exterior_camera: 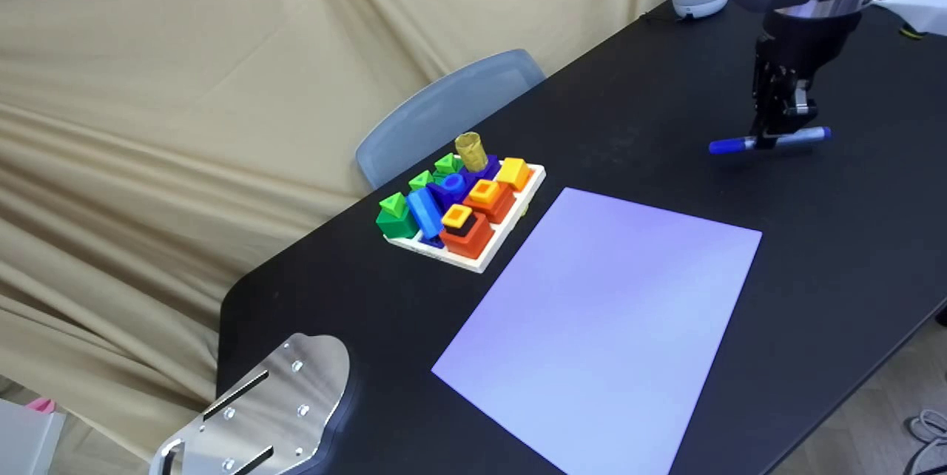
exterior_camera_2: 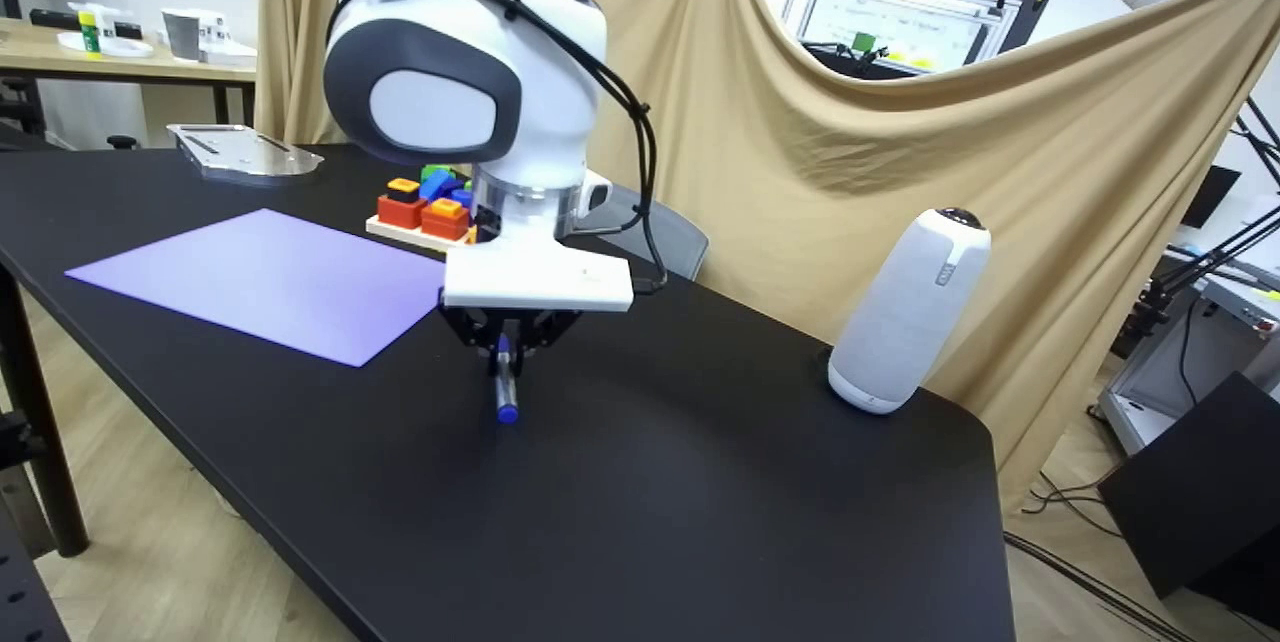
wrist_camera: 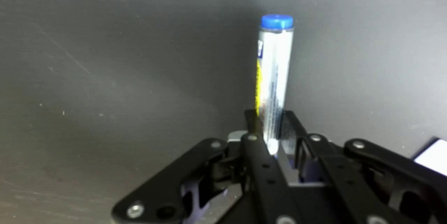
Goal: Put the marker on the white paper
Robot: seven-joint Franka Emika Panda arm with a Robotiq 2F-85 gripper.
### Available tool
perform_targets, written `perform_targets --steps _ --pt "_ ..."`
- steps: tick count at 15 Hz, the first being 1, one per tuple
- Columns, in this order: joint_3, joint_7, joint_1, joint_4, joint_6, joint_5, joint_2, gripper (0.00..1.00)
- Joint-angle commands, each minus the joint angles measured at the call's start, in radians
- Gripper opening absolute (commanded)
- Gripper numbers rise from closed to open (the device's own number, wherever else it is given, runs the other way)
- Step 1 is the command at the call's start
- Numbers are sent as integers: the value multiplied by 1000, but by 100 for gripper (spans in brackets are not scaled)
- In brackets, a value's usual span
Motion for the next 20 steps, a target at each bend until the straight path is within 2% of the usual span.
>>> perform_targets --steps 1,2,7,10,13,14,15,20 --pt "-93 231 163 -27 5 -87 -75 5" --pt "-123 319 211 -21 -1 -137 -77 5" --pt "-300 666 522 74 -59 -232 -18 5" --pt "-343 832 638 135 -112 -266 8 5" --pt "-346 923 698 181 -146 -243 30 5" --pt "-338 941 709 189 -148 -231 33 5" --pt "-192 1074 560 184 -118 -382 14 5" --pt "-33 1331 441 178 -82 -559 36 5"
